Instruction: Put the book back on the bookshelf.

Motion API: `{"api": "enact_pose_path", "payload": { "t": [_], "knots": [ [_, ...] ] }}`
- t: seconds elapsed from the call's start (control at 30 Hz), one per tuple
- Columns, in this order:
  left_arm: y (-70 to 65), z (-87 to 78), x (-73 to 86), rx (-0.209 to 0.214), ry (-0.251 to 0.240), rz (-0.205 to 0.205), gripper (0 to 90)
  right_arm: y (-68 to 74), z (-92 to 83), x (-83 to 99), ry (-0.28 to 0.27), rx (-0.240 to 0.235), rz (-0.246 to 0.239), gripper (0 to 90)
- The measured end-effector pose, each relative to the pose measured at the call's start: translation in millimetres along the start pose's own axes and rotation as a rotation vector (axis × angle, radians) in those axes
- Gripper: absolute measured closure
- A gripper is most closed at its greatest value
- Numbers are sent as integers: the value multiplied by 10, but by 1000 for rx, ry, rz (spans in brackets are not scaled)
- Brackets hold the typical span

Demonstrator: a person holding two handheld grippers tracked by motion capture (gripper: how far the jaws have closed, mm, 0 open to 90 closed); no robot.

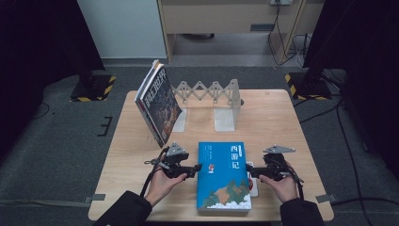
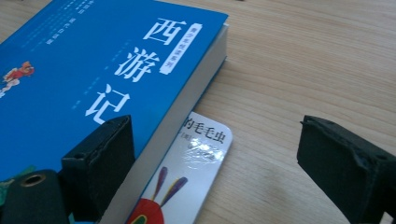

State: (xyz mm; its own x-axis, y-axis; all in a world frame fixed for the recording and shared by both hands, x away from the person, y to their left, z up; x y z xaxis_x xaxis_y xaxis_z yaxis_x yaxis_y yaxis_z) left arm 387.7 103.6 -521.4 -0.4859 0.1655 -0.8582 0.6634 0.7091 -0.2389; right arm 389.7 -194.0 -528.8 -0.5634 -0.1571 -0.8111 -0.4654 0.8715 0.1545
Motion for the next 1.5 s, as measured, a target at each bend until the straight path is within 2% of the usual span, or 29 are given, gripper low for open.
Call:
{"api": "enact_pose_path", "payload": {
  "t": [0.1,0.27,0.7,0.83,0.93,1.07,1.3,1.5],
  "knots": [
    [10,43,52,6,20,-25,243,54,37,10,9,-22,2,107],
    [7,115,125,18,49,-42,241,145,94,24,20,-51,-3,103],
    [-62,323,198,99,20,-153,146,312,189,71,68,-136,31,16],
    [-58,369,217,113,10,-178,122,372,221,79,67,-157,18,13],
    [-45,394,236,122,3,-196,93,393,235,90,74,-177,39,24],
    [-39,435,287,150,-24,-249,62,382,245,101,84,-198,59,36],
    [-44,439,305,160,-51,-240,47,402,251,97,84,-222,79,64],
    [-44,441,313,173,-67,-257,40,408,260,96,71,-235,77,95]
  ]
}}
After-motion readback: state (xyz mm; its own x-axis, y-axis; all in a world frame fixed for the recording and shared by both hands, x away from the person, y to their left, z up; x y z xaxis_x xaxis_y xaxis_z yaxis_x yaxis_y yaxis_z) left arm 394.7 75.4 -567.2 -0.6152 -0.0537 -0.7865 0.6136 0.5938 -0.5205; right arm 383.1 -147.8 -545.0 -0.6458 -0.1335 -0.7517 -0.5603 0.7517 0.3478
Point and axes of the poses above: each handheld gripper's, and its own axes: z roughly forward along the jaws, x roughly out of its underside, y roughly to its left, the point moved 5 cm from there along z, roughly forward along the jaws, and after that the axes turned 10 degrees about -y, right-handed, at the moved point
